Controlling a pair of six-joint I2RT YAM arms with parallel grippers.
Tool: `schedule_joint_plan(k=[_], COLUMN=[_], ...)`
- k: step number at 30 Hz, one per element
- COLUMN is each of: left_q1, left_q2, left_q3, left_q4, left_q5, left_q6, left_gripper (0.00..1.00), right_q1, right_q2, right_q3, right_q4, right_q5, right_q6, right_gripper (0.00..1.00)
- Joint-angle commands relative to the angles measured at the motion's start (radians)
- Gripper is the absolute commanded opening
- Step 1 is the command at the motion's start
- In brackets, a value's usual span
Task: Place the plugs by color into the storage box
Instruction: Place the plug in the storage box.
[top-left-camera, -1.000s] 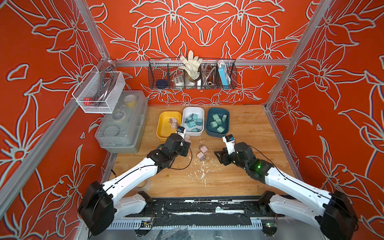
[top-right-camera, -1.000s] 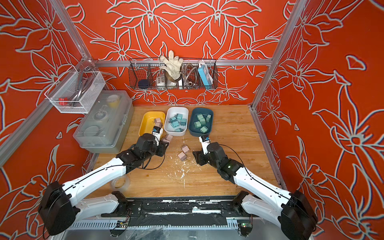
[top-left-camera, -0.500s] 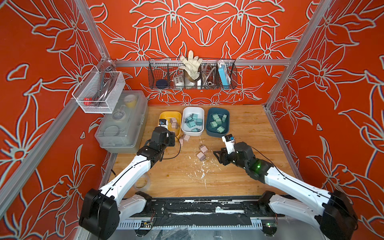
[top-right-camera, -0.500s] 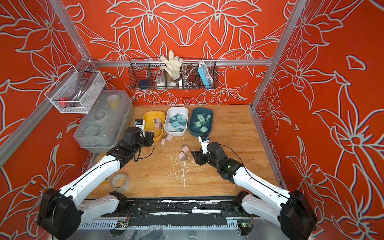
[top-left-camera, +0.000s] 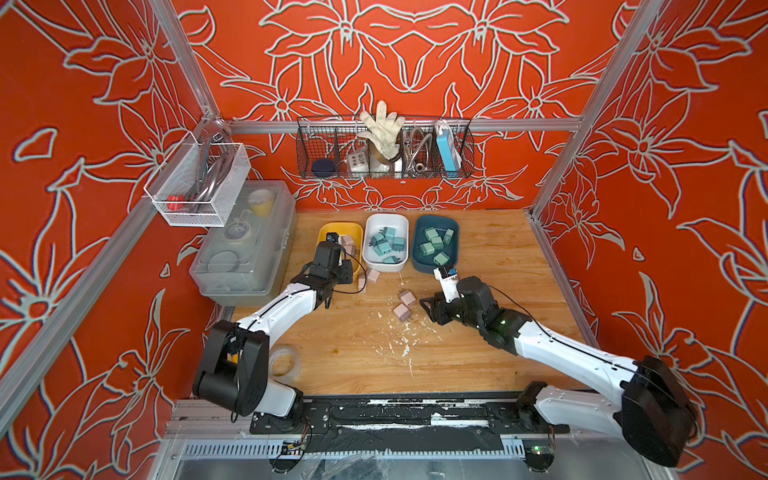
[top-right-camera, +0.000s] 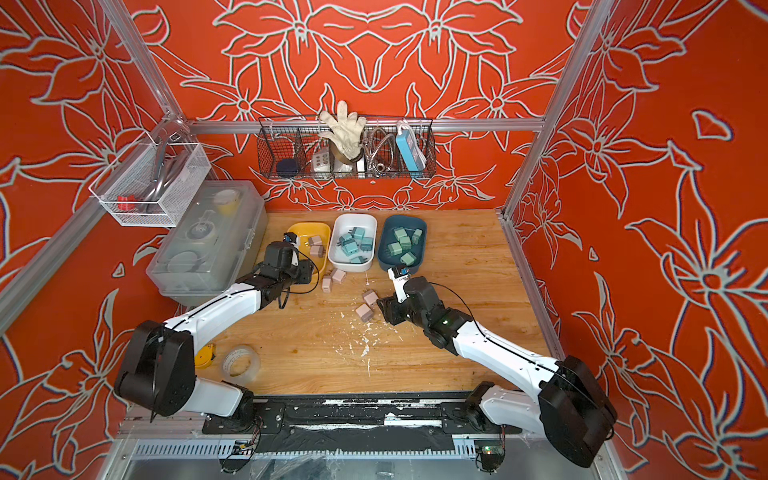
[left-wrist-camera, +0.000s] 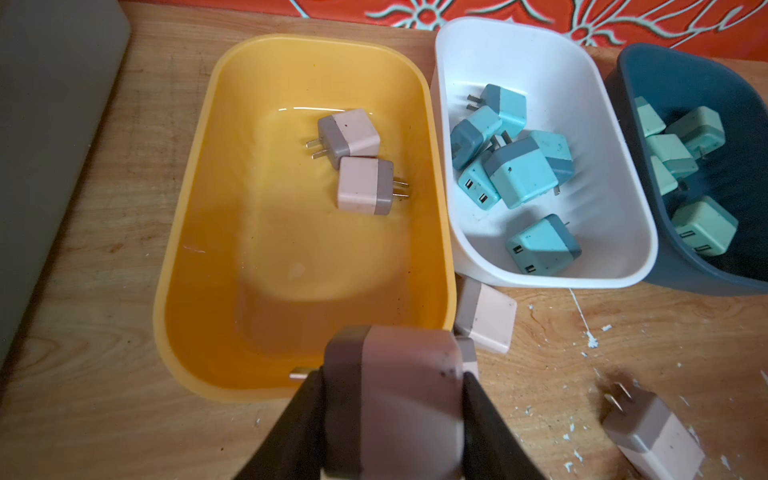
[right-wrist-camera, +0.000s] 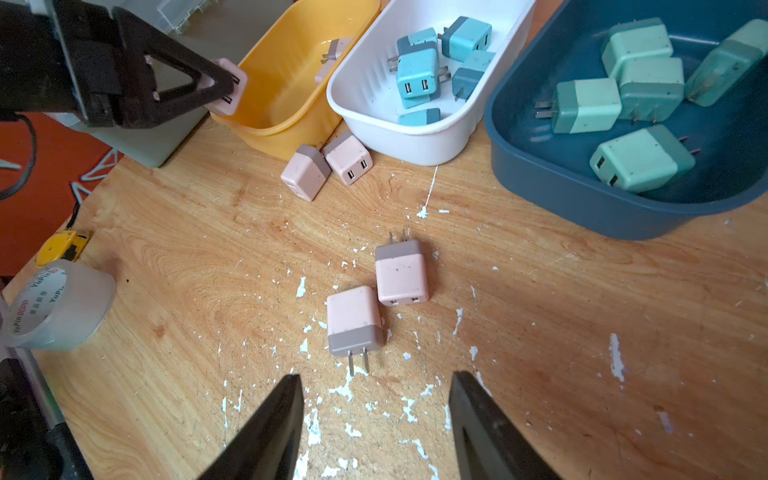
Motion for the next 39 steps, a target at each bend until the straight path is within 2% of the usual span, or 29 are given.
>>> schedule_joint_plan(k=[1,5,14,21,27,30,32,39], left_q1=[0.016,0.027,0.046,0.06,0.067,0.067,0.067,0.067], left_q2=[0.054,0.124,0.215,0.233,0.269,0.3,0.302,0.284], left_q3=[0.043,0.089,0.157,0.176,0.227,0.273,0.275,0.256], left_q4=[0.019,-0.014,-0.066,-0.07,-0.078,-0.121,-0.122,-0.108], left_q5=[0.029,0.055,0.096,0.112,0.127,0.136,0.146,0.144], left_q6=[0.023,0.044,0.059,0.054,0.08,0.081,0.082,0.074], left_gripper=[0.37,0.38,0.39,0.4,0.5,0.62,0.66,0.69], right_q1=[0.006,0.007,0.006,0.007,0.007,0.007,0.007,0.007], right_q2=[0.036,0.099,0.206,0.24,0.266,0.265,0.263,0.257], right_q3=[0.055,0.082,0.177,0.199,0.24,0.246,0.249,0.261], right_q4=[0.024,0.046,-0.03,-0.022,-0.06,-0.073,-0.078,-0.092], right_q5=[-0.015,-0.033,-0.082,-0.094,-0.111,-0.112,-0.122,-0.142], right_q6=[-0.037,-0.027,-0.014,-0.018,-0.035,-0.043,-0.049,-0.051], right_gripper=[0.61,0.61,0.61,0.61,0.61,0.62,0.62,0.63])
